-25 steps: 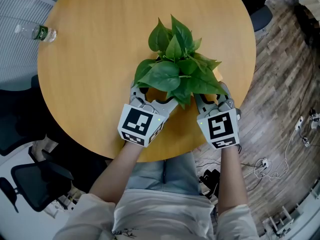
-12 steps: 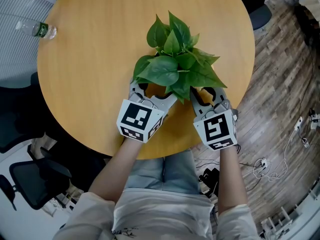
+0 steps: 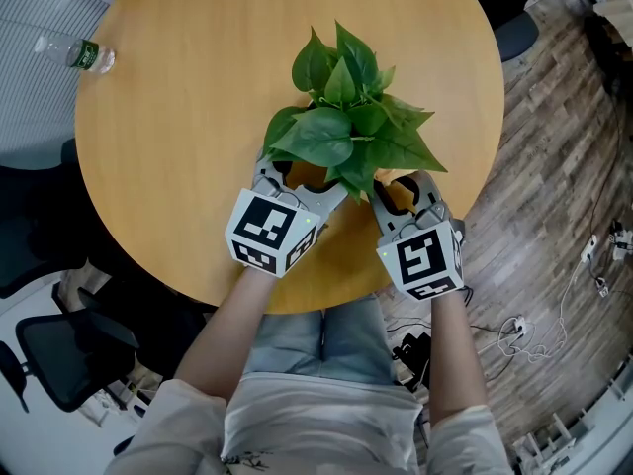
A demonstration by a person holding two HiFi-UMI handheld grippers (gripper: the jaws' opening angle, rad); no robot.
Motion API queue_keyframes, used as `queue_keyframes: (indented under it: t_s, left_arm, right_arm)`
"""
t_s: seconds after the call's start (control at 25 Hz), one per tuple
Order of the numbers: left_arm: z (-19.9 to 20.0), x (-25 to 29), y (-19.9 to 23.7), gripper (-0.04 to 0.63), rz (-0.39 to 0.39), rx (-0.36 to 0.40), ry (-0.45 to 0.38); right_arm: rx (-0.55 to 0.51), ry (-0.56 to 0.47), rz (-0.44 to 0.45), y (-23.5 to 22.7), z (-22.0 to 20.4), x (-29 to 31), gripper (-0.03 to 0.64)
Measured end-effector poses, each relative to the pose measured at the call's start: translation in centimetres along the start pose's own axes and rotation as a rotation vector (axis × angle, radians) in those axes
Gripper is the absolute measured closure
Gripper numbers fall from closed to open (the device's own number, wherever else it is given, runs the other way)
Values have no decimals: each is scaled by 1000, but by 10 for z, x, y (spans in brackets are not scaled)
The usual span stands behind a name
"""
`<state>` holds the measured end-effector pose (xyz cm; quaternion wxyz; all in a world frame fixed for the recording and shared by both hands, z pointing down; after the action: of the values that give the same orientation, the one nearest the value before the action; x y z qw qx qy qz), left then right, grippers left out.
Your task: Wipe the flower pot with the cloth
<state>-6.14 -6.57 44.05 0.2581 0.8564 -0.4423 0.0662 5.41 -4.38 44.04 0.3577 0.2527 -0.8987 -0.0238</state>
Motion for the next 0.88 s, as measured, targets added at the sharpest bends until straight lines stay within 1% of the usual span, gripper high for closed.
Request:
queue_keyframes:
  t_s: [0.16, 0.28, 0.4, 0.52, 0.68, 0.88]
  left_arm:
    - [-3, -5, 7, 155, -35, 5, 55]
    - [-1, -13, 17, 155, -77, 70, 81]
    - [5, -16, 26, 155, -171, 150, 91]
    - [13, -15, 31, 155, -288, 217, 73]
    - [25, -11, 33, 155, -425, 255, 32]
    - [29, -1, 34, 153, -531, 290, 64]
  right_arm:
    - [14, -3, 2, -2, -4, -2, 554]
    - [24, -9, 0, -3, -5, -2, 554]
    - [24, -11, 0, -4, -6, -2, 554]
    - [16, -9, 1, -5, -6, -2, 554]
    - [13, -7, 11, -5, -6, -2, 554]
    - [14, -10, 14, -4, -5, -1, 554]
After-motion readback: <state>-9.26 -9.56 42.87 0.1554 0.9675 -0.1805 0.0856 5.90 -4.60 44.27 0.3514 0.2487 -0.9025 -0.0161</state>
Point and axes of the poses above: the fingertips, and each gripper's own axes: x forward along the fingers, y to its left, z out of its top, the point moved 6 cm from there along -x, backward along the fingers, and after that the axes turned 7 degrees about -x, right-handed, at the moved point
